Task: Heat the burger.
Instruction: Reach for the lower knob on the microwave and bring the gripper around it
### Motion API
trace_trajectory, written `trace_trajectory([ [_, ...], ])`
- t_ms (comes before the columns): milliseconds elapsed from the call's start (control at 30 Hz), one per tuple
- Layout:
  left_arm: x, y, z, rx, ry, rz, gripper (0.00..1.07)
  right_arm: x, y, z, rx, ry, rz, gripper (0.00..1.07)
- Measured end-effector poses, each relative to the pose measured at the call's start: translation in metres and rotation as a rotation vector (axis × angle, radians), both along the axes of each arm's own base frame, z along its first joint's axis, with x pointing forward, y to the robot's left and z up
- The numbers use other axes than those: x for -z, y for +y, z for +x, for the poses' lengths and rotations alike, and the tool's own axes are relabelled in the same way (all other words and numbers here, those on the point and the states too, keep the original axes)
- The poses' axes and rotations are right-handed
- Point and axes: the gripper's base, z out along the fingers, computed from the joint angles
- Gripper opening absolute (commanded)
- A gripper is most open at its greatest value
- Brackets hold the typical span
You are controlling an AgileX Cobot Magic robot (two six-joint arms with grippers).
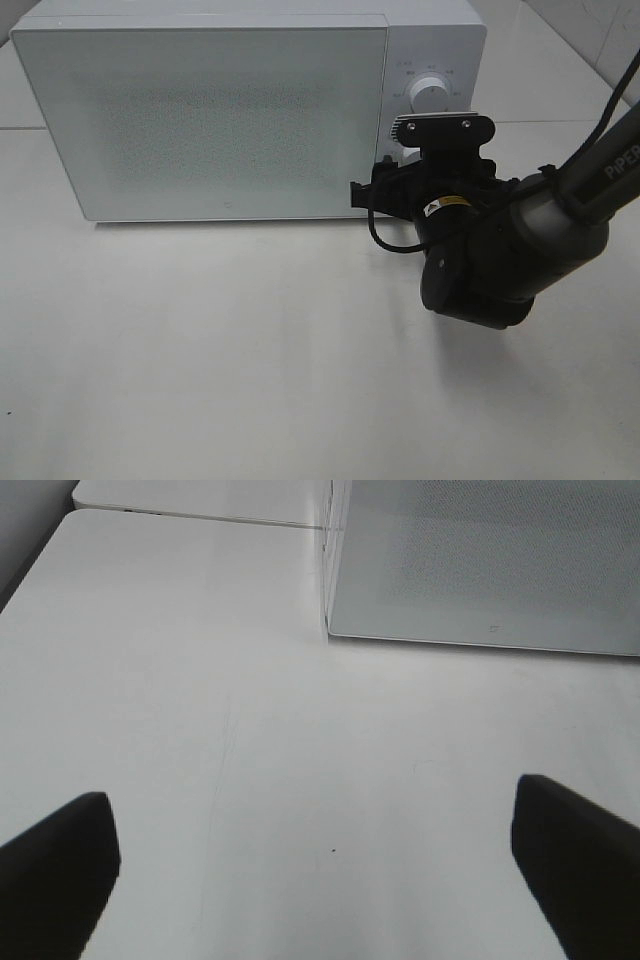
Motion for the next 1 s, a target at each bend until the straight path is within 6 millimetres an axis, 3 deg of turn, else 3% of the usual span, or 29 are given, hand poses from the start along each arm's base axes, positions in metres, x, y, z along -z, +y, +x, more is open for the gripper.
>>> trace_trajectory([
  [800, 0.0, 0.0, 0.0, 0.0, 0.0, 0.0, 1.0, -0.0023, 0.0043, -0.0002, -0.007, -0.012, -0.001, 0.74],
  [900, 0.0, 0.0, 0.0, 0.0, 0.0, 0.0, 1.0, -0.0023, 0.0043, -0.0002, -0.007, -0.012, -0.001, 0.69],
  [967, 0.0, 0.0, 0.0, 0.0, 0.0, 0.0, 1.0, -0.0024, 0.0049, -0.0002, -0.014, -0.013, -0.004, 0.57],
  [1000, 0.0, 0.0, 0.0, 0.0, 0.0, 0.0, 1.0, -0.0024, 0.0049, -0.0002, -0.014, -0.013, -0.004, 0.57],
])
